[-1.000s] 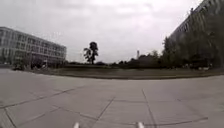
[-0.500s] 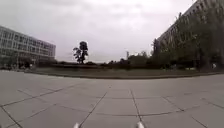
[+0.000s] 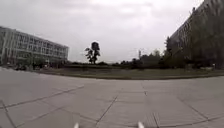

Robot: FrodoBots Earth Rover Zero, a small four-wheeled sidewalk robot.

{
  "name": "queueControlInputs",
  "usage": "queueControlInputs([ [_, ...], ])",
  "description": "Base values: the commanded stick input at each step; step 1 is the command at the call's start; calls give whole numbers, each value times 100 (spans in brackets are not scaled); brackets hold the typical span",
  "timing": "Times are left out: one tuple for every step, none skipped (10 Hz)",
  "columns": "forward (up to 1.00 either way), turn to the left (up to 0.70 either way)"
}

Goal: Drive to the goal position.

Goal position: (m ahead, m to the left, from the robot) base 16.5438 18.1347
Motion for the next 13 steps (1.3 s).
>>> queueControlInputs([
  [82,33],
  [82,33],
  [82,33],
  [82,33],
  [82,33],
  [82,33],
  [82,33],
  [82,33],
  [82,33],
  [82,33],
  [82,33],
  [82,33],
  [82,33],
])
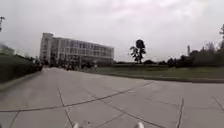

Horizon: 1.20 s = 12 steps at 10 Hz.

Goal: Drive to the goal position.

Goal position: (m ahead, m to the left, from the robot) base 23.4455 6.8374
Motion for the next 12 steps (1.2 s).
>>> queueControlInputs([
  [82,33],
  [82,33],
  [82,33],
  [82,33],
  [82,33],
  [82,30],
  [82,21],
  [82,11],
  [82,4],
  [82,0],
  [82,0],
  [82,0],
])
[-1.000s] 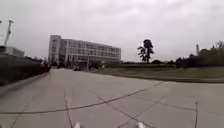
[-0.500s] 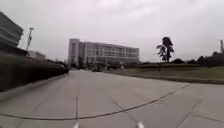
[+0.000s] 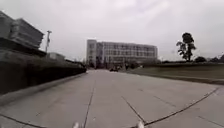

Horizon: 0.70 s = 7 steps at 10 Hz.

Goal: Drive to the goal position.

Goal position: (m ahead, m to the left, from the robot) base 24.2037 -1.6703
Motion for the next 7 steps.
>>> queueControlInputs([
  [82,0],
  [82,0],
  [82,0],
  [82,0],
  [82,0],
  [82,0],
  [82,0],
])
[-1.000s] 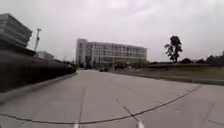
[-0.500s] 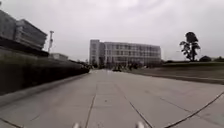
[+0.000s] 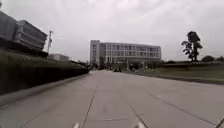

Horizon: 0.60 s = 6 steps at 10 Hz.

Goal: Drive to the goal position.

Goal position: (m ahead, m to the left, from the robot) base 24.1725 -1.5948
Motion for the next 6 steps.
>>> queueControlInputs([
  [82,0],
  [82,0],
  [82,0],
  [82,2],
  [82,18],
  [82,33],
])
